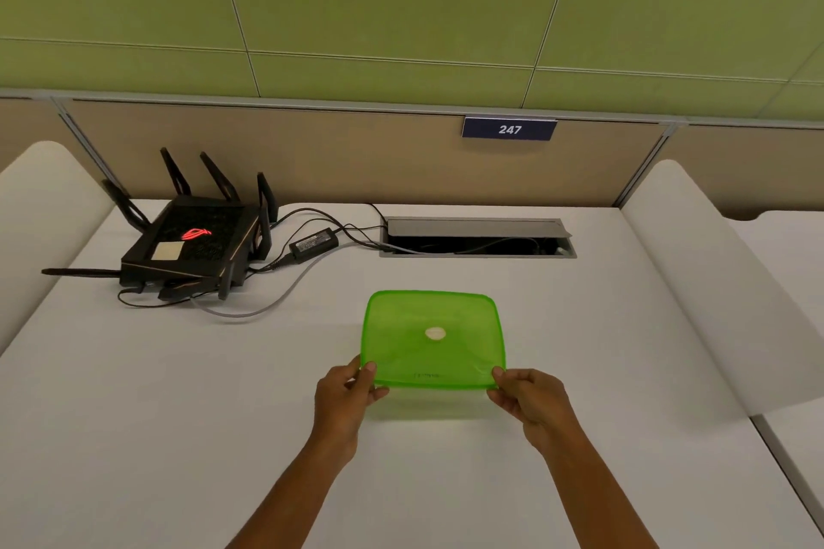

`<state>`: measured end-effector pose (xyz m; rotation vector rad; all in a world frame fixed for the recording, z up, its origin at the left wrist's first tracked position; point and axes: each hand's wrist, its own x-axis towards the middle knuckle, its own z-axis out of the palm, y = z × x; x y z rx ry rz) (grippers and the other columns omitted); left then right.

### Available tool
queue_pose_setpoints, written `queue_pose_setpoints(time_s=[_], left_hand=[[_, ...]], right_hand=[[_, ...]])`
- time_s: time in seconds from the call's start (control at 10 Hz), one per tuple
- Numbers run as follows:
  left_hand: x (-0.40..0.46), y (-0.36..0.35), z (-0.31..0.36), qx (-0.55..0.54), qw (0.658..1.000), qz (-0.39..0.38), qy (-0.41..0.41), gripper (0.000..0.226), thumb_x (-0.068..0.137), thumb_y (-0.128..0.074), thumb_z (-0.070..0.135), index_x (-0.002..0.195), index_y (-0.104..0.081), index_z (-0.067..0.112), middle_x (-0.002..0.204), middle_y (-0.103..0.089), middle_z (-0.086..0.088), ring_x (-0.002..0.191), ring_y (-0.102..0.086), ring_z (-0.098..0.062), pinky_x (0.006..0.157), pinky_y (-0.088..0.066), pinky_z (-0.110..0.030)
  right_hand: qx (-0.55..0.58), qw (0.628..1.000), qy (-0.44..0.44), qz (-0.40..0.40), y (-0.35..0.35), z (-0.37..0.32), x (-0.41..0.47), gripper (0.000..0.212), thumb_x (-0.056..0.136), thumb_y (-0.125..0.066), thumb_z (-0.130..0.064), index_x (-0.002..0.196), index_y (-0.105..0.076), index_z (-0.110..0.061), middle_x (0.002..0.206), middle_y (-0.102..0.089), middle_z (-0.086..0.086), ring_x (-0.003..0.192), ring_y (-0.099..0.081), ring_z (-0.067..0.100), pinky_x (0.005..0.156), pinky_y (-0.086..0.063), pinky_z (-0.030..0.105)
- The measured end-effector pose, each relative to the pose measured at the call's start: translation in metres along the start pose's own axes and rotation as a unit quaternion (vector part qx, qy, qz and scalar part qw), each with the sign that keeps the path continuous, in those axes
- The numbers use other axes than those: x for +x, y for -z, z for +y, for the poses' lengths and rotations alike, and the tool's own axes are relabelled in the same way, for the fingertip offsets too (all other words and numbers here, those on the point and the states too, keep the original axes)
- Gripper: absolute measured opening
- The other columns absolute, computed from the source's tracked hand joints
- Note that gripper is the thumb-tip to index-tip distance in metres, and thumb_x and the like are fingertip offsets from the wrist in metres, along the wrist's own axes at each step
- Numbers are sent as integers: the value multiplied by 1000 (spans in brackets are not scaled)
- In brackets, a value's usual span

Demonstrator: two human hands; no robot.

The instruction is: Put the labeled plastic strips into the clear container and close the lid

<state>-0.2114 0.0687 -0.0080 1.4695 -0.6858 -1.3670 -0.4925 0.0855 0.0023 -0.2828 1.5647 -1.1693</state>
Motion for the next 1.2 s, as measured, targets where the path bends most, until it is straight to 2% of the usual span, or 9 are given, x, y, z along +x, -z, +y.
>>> queue_pose_setpoints(time_s=[0.1,0.2,0.4,0.5,0.8,0.9,1.0,1.1,1.2], left_hand=[[24,-15,15,4,1000,-5,-12,26,98,-63,5,122,-69,-3,100,-64,-16,71,-71,-15,70,-65,-34],[57,-32,32,-4,1000,-14,-11,23,99,-60,3,118,-70,-7,75,-66,-2,52,-60,-4,66,-65,-31],[107,-49,53,7,1000,-14,-13,26,100,-59,5,119,-67,-10,74,-58,-8,54,-58,-8,66,-65,-29],[129,-52,57,5,1000,-6,-16,26,100,-58,5,117,-67,-12,73,-52,-10,63,-53,-18,62,-64,-26],[154,-59,60,29,1000,-1,-1,28,100,-61,9,122,-68,-8,78,-64,-6,58,-64,-10,65,-63,-23],[155,-58,59,26,1000,7,3,30,99,-63,11,123,-68,-5,77,-62,-7,64,-66,-18,64,-63,-22],[154,-57,56,27,1000,15,5,31,97,-67,15,120,-70,-5,73,-56,-9,65,-60,-18,76,-64,-31],[150,-54,58,27,999,9,18,32,96,-68,17,113,-71,-10,81,-60,-12,71,-60,-19,86,-61,-45],[139,-48,63,87,996,23,4,23,100,-61,18,109,-71,0,94,-64,-14,88,-64,-29,79,-62,-41]], right_hand=[[5,1000,19,4,-14,-20,15,18,81,-82,2,86,-65,8,81,-68,23,60,-69,25,61,-62,31],[-1,999,35,9,-36,-47,36,17,82,-81,2,84,-64,8,86,-69,24,61,-68,26,60,-62,32],[-9,999,43,10,-69,-76,70,19,86,-78,1,80,-61,5,84,-64,22,61,-64,26,57,-62,29],[-14,999,42,7,-82,-84,84,19,86,-78,1,80,-61,4,84,-65,21,61,-64,25,56,-62,29],[-35,998,47,7,-94,-87,110,17,87,-78,-2,89,-64,7,91,-66,21,62,-65,24,59,-63,30],[-44,998,53,12,-95,-86,111,23,87,-79,-4,95,-65,12,91,-66,21,60,-65,23,59,-62,30],[-49,997,54,8,-94,-85,109,31,86,-80,-7,100,-65,15,89,-67,21,62,-67,25,61,-63,32],[-60,997,49,4,-90,-84,104,30,87,-81,-14,97,-67,10,83,-66,18,63,-68,26,61,-63,33],[-105,993,57,10,-86,-79,99,31,93,-76,-22,98,-66,6,87,-67,16,67,-71,28,68,-65,40]])
